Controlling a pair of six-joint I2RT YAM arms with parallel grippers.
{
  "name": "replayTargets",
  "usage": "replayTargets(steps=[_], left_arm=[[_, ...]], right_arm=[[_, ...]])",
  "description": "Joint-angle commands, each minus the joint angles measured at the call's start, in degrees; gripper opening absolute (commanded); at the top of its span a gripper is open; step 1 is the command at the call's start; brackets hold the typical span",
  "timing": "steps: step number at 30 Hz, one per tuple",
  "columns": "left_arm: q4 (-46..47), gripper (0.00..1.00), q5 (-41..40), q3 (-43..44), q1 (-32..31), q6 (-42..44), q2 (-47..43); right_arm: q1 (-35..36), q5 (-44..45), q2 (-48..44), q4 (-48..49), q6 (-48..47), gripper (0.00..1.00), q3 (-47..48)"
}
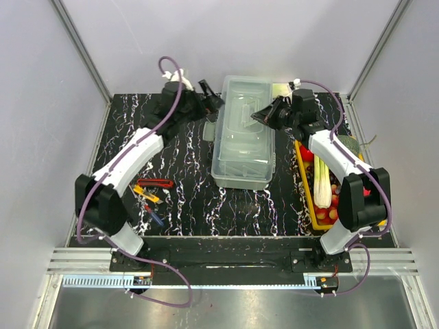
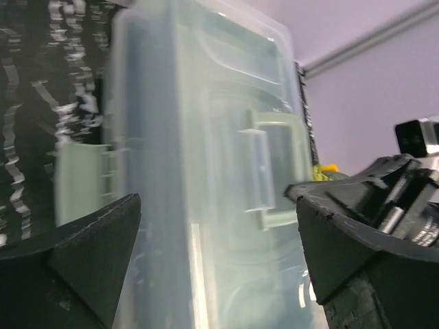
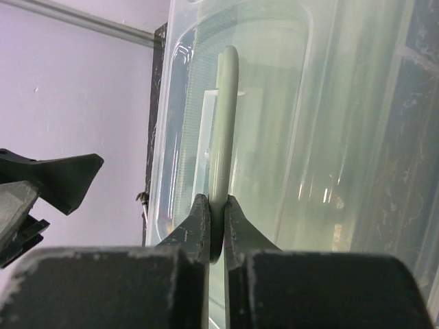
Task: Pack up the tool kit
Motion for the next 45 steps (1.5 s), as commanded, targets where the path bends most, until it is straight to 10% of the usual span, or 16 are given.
replayTargets(steps=[1, 19, 45], left_arm=[[1.42, 0.99, -0.44, -8.20, 5.17, -0.44, -7.71], [0.63, 0.99, 4.05, -25.98, 10.37, -3.00, -11.51], [13.11, 0.90, 14.69, -36.44, 9.31, -6.25, -7.20]], right_arm=[[0.35, -8.27, 1.05, -0.11, -5.73, 0.00, 5.16], [0.18, -15.93, 2.02, 3.50, 4.82, 0.00, 15.80], [-4.83, -19.00, 0.27, 19.66, 18.44, 0.00, 5.26]])
